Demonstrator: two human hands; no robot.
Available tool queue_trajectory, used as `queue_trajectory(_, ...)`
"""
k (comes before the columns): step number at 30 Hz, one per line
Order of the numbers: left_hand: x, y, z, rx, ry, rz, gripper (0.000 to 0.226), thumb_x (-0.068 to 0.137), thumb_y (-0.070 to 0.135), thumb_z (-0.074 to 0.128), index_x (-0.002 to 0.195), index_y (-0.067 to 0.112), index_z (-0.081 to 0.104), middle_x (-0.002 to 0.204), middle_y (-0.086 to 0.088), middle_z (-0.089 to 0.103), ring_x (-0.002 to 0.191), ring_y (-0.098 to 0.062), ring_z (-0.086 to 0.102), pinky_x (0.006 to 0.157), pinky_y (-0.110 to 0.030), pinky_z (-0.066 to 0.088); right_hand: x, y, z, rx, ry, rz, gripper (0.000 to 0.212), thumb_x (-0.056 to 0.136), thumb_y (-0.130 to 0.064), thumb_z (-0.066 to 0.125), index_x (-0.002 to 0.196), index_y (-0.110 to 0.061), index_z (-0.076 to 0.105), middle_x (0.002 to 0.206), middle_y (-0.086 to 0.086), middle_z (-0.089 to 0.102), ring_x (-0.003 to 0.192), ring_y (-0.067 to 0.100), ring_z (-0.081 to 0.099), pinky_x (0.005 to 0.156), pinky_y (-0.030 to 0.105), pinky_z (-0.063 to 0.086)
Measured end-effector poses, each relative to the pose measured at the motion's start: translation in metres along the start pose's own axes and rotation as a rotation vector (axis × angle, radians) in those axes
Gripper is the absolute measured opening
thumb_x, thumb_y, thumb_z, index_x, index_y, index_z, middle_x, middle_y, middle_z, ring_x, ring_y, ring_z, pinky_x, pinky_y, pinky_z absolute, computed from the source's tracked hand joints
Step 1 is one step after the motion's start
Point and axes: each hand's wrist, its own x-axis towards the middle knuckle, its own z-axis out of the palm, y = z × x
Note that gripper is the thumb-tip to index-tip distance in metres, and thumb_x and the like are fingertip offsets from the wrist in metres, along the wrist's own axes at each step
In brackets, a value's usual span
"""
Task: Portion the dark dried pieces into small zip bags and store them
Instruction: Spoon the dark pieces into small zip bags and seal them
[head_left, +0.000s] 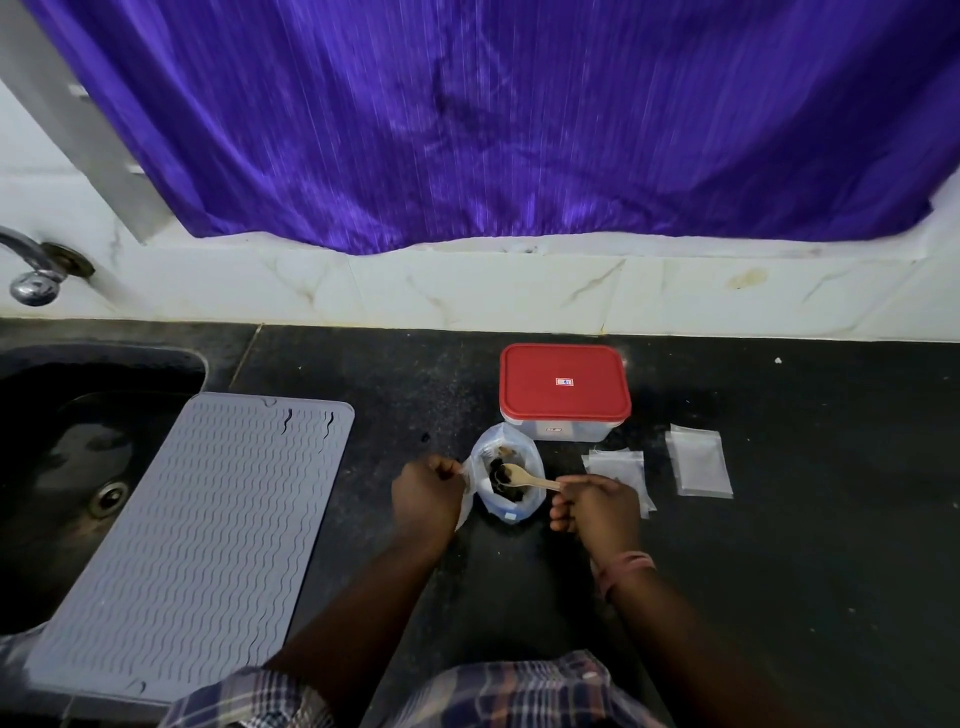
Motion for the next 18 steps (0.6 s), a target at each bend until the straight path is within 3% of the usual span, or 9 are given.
queue_trajectory(5,0.001,-0.001,0.000,-0.056,0.019,0.022,0.016,0.096,0.018,0.066,0.101,0.015,0.080,0.096,-0.005,0.078,0.090,-0.018,0.071,0.083,-0.030,0.055,-0.006,-0.004,-0.002,-0.063,0.044,-0.102,0.021,0.090,0.002,0.055,0.084,-0.005,0.074,0.064,0.016,0.069,0.049,0.024,0.061,0.047,0.030,0.052)
queue_trajectory(8,-0.001,-0.001,0.001,-0.042,0.010,0.041,0.021,0.098,0.018,0.063,0.110,0.016,0.079,0.106,-0.005,0.077,0.086,-0.011,0.064,0.078,-0.024,0.047,-0.011,-0.001,0.000,-0.163,-0.030,-0.142,0.023,0.091,0.002,0.055,0.085,-0.007,0.074,0.064,0.014,0.069,0.049,0.022,0.062,0.048,0.031,0.054)
queue_trajectory(14,0.001,-0.003,0.002,-0.005,-0.016,0.045,0.023,0.100,0.018,0.060,0.116,0.016,0.076,0.111,-0.005,0.075,0.087,-0.010,0.060,0.079,-0.024,0.044,-0.002,0.000,0.002,-0.062,-0.070,0.062,0.017,0.088,0.006,0.053,0.089,0.007,0.070,0.064,0.020,0.065,0.046,0.026,0.059,0.046,0.031,0.052)
queue_trajectory(18,0.001,-0.005,-0.001,-0.044,0.001,0.064,0.021,0.098,0.022,0.064,0.113,0.020,0.078,0.107,-0.002,0.077,0.083,-0.009,0.064,0.077,-0.022,0.045,-0.002,-0.007,-0.004,-0.006,-0.062,0.138,0.018,0.095,0.005,0.049,0.089,0.003,0.066,0.065,0.017,0.060,0.053,0.025,0.056,0.054,0.033,0.049)
